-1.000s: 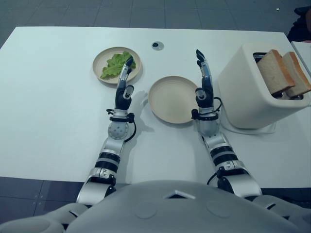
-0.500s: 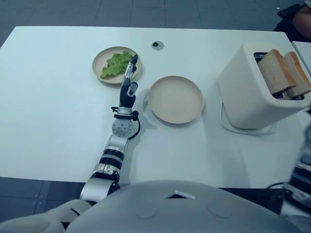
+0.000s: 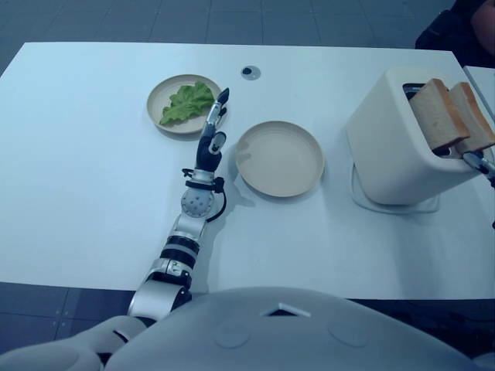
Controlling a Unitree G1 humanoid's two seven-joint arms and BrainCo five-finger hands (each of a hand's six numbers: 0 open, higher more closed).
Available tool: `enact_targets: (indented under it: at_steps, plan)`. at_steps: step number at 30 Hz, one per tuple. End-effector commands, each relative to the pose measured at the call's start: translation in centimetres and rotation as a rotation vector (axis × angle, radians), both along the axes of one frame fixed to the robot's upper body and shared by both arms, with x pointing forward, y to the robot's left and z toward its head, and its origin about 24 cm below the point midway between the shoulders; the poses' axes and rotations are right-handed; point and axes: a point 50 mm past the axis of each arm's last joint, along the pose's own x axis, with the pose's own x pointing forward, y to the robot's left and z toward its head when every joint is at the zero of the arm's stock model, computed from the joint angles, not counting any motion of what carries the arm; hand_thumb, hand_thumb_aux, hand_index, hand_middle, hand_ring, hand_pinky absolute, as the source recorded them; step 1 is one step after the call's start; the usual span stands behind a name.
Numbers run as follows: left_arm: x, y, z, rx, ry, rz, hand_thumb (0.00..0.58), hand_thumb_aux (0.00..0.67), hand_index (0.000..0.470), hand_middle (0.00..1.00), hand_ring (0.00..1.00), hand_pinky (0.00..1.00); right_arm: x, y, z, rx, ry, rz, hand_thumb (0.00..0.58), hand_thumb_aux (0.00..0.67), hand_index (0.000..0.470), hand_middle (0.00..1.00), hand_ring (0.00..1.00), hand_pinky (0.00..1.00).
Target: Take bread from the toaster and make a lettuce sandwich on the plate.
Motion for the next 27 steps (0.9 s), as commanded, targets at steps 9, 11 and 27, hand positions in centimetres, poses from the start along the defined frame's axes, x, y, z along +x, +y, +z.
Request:
enact_targets:
  at_steps: [9,11,27]
  plan:
    - [-0.2,-0.5,-0.1,-0.033,0.016,-0.003,0.000,0.000,0.000,0.00,0.00,0.00,1.0,-0.6,-1.1,0.027,0.067,-0.015,0.429,0.328,0.230,0.00,0.00,0.00]
    - [-0.2,-0.6,-0.1,-0.034,0.016,-0.004,0.000,0.000,0.000,0.00,0.00,0.00,1.2,-0.3,-0.9,0.031,0.053,-0.003,0.521,0.457,0.321,0.00,0.00,0.00]
    - [-0.4,-0.2,-0.3,-0.031,0.018,-0.001,0.000,0.000,0.000,0.00,0.00,0.00,1.8,6.8,4.5,0.151,-0.755,0.252,0.580,0.670,0.470,0.55,0.55,0.55]
